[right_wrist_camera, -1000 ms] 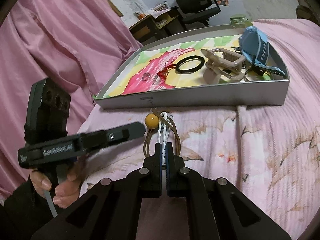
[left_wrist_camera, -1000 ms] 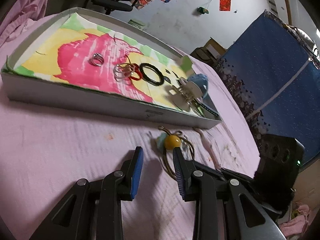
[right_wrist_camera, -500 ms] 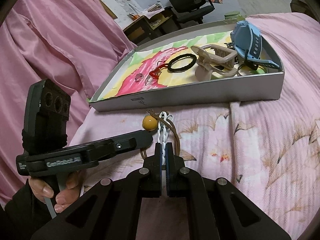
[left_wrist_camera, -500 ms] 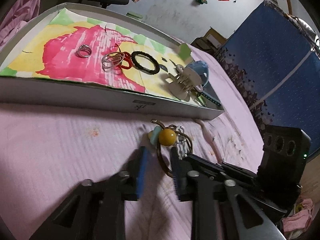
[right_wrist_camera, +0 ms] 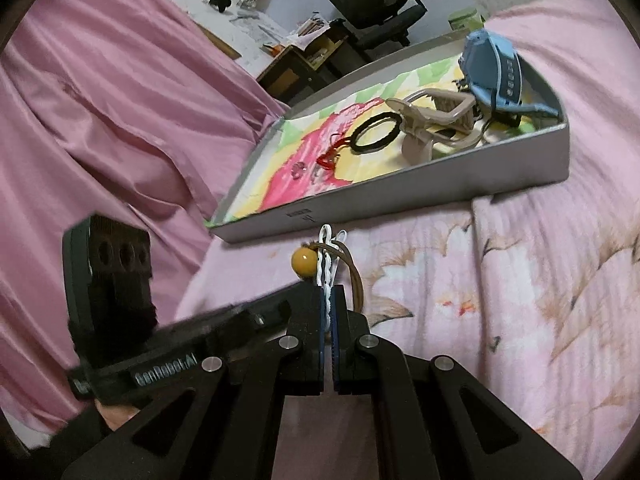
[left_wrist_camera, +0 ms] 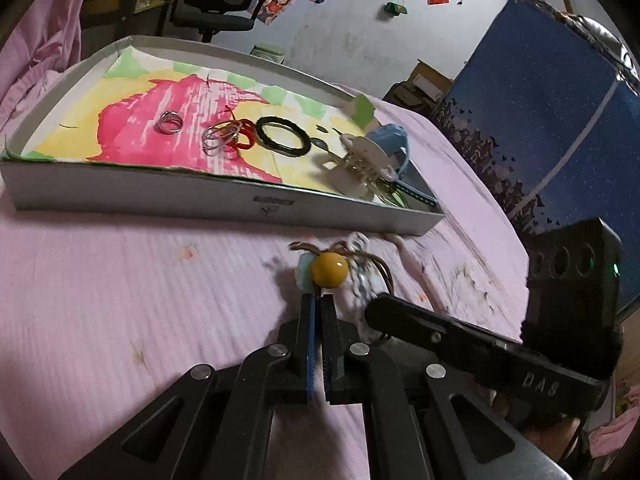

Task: Organize jewelry

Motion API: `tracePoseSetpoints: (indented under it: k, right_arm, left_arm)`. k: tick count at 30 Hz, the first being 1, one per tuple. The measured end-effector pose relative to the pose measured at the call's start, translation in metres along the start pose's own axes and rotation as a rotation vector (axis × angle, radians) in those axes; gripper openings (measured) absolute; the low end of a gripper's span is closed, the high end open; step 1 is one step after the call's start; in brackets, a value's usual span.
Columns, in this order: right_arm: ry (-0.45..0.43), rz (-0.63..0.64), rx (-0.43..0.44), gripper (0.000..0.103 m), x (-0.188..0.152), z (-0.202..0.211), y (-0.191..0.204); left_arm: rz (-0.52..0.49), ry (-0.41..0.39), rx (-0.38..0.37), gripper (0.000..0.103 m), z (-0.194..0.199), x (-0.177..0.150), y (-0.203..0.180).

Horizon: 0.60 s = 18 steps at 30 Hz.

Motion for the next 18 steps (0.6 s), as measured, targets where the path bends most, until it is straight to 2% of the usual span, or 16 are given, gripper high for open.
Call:
tracePoseSetpoints:
  k: [5, 9, 15, 18]
  right_arm:
    - [-0.005, -0.055, 0.051, 0.003, -0.005, -0.001, -0.003]
    - [-0.003, -0.078, 0.082, 0.003, -0.010, 0.002, -0.001]
    - [0.012, -0.080, 0.084, 0.003, -0.022, 0.002, 0.002]
    - [0.014, -0.075, 0.090, 0.003, -0.026, 0.003, 0.005]
  left_arm:
    - [-0.009, -0.039, 0.033, 0.003, 0.007, -0.004, -0.002]
    - [0.023, -0.068, 0.047, 0.003, 0.011, -0.004, 0.005]
    - [0.032, -0.103, 0.063, 0.003, 0.018, -0.004, 0.005]
    - [0.030, -0.144, 0.075, 0.003, 0.028, -0.004, 0.004]
Point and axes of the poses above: each gripper's, at about its wrist camera, not at the fingertips, and z roughly against the way its jaws point, y to its left, x to its top, the point moved 2 cm from there along -z, roughly the way its jaws point, and after that the axes turned 6 degrees about z, right-handed, at the moved point
